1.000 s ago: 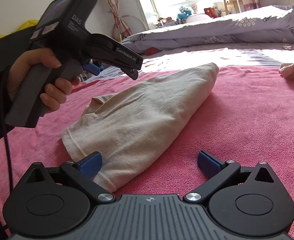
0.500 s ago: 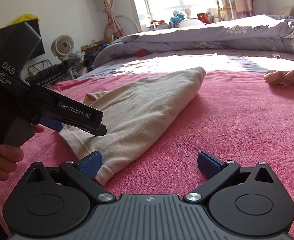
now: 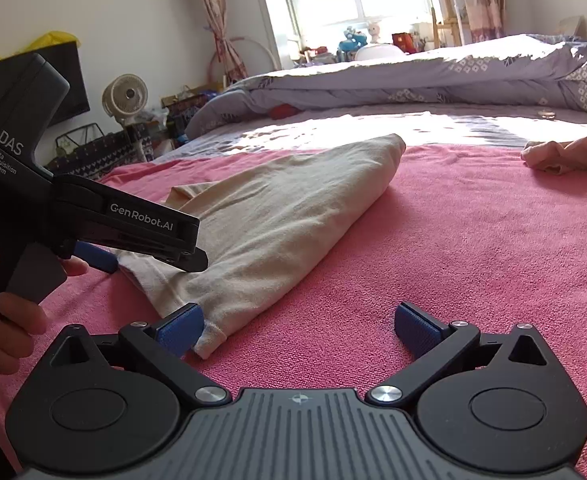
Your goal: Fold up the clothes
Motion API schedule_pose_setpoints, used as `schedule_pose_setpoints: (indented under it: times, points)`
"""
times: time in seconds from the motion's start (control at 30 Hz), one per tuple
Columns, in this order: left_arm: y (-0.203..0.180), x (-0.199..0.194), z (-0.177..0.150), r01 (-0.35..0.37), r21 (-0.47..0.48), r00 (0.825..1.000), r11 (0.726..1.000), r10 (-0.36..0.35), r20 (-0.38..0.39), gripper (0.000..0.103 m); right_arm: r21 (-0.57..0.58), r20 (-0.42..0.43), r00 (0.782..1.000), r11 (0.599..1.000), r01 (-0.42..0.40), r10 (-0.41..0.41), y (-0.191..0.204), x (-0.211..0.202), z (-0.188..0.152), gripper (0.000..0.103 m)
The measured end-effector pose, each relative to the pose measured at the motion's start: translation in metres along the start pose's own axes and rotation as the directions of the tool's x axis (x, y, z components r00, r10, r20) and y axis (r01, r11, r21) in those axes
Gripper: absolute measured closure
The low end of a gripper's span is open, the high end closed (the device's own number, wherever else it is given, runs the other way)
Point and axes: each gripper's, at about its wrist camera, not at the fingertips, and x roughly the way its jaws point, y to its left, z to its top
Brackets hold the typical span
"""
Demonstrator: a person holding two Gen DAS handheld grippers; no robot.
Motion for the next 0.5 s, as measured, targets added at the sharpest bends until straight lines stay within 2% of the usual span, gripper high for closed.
schedule_pose_setpoints:
  times: [0.13,0.27,0.4,0.5]
  points:
    - [-0.004,-0.007,0.000,0.002,0.018,1.000,1.000,-0.002,-0.016,0.001,0.005,0.000,1.000,1.000,-0.004,0.004,-0.002,0.001,0.000,0.000]
    - [-0.020,-0.019,-0.009,0.053,0.083,0.998,0.995,-0.050,-0.040,0.001,0.004,0.002,1.000,1.000,-0.005,0.005,-0.002,0.001,0.000,0.000]
    - [-0.038,-0.018,-0.018,0.007,0.161,1.000,0.987,-0.005,-0.012,0.000,0.004,0.002,1.000,1.000,-0.008,0.008,-0.004,0.001,-0.001,0.000]
    - [-0.035,-0.016,-0.017,0.018,0.144,1.000,0.989,-0.015,-0.021,0.000,0.004,0.003,1.000,1.000,-0.008,0.008,-0.003,0.001,-0.001,0.000]
